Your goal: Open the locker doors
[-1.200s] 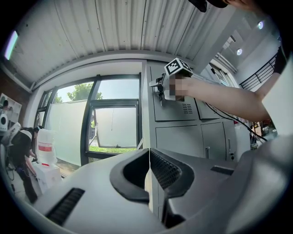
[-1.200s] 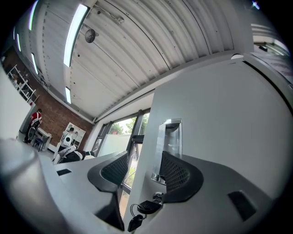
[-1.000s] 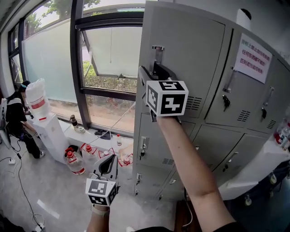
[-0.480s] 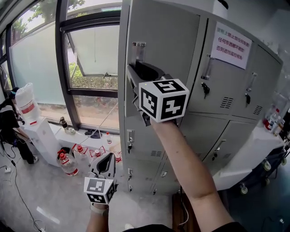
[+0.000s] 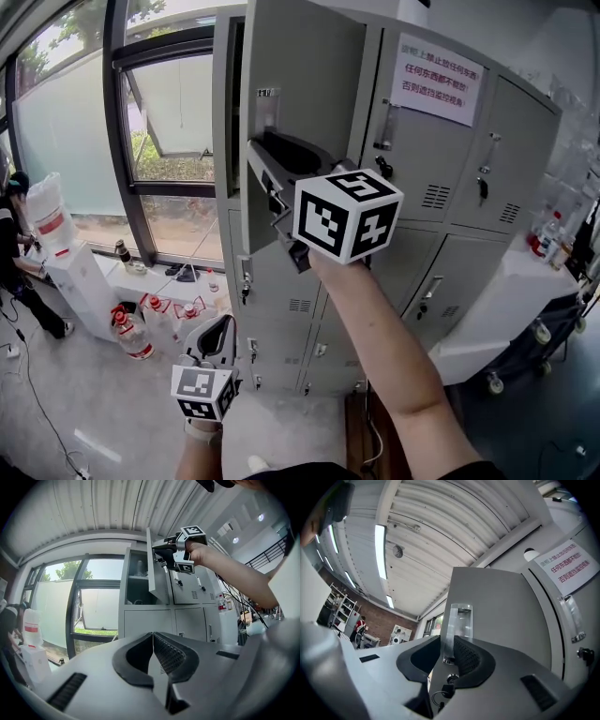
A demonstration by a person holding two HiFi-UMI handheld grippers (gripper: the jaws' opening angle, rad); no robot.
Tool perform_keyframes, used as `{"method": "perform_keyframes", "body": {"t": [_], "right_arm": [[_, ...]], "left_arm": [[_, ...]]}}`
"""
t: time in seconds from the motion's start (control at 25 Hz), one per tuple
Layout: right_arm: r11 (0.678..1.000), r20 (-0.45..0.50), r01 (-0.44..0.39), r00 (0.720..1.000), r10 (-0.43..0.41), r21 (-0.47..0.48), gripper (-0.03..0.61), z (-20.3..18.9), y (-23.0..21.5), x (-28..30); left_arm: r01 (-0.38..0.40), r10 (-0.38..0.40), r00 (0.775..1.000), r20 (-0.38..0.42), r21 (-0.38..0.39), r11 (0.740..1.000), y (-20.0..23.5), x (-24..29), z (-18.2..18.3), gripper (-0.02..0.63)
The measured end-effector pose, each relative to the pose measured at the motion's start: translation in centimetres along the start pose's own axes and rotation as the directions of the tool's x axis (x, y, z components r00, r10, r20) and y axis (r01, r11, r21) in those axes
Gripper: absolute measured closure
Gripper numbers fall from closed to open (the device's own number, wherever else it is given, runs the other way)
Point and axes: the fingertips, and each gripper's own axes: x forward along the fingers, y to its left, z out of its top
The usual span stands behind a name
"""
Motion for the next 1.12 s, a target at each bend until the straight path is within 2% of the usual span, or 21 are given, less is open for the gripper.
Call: {"method": "perform_keyframes", "body": {"t": [0.36, 0.48, 0.56, 0.76, 0.96, 1.12], "right_arm": [[0.994, 0.043, -0.096, 0.995, 0.093, 0.052, 0.471, 2.0, -0.5, -6.3], [0.99, 0.066, -0.13, 0.99, 0.126, 0.056, 0.531, 2.7, -0.9, -8.4], [0.986, 0.07, -0.157, 0.986, 0.154, 0.048, 0.531, 3.2, -0.9, -9.6], [0.994, 0.056, -0.107, 0.993, 0.108, -0.014, 0.522, 3.5, -2.2, -11.9], [0.995, 0.011, -0.071, 0.997, 0.072, -0.075, 0.362, 3.2, -2.5, -12.1], [0.992, -0.004, -0.043, 0.999, 0.043, -0.121, 0.291, 3.2, -2.2, -11.4]], "left_arm": [[0.041, -0.042, 0.999, 0.008, 0.025, 0.999, -4.9, 0.2, 1.2, 0.594], [0.062, -0.062, 0.998, 0.005, 0.029, 0.998, -6.6, 0.6, 1.1, 0.594], [0.075, -0.075, 0.997, 0.001, 0.03, 0.997, -7.6, 1.0, 1.1, 0.594], [0.097, -0.097, 0.995, -0.003, 0.033, 0.995, -9.8, 1.9, 1.0, 0.594], [0.107, -0.107, 0.994, -0.012, 0.029, 0.994, -11.1, 2.5, 0.7, 0.594], [0.106, -0.106, 0.994, -0.017, 0.026, 0.994, -11.3, 2.8, 0.5, 0.594]]}}
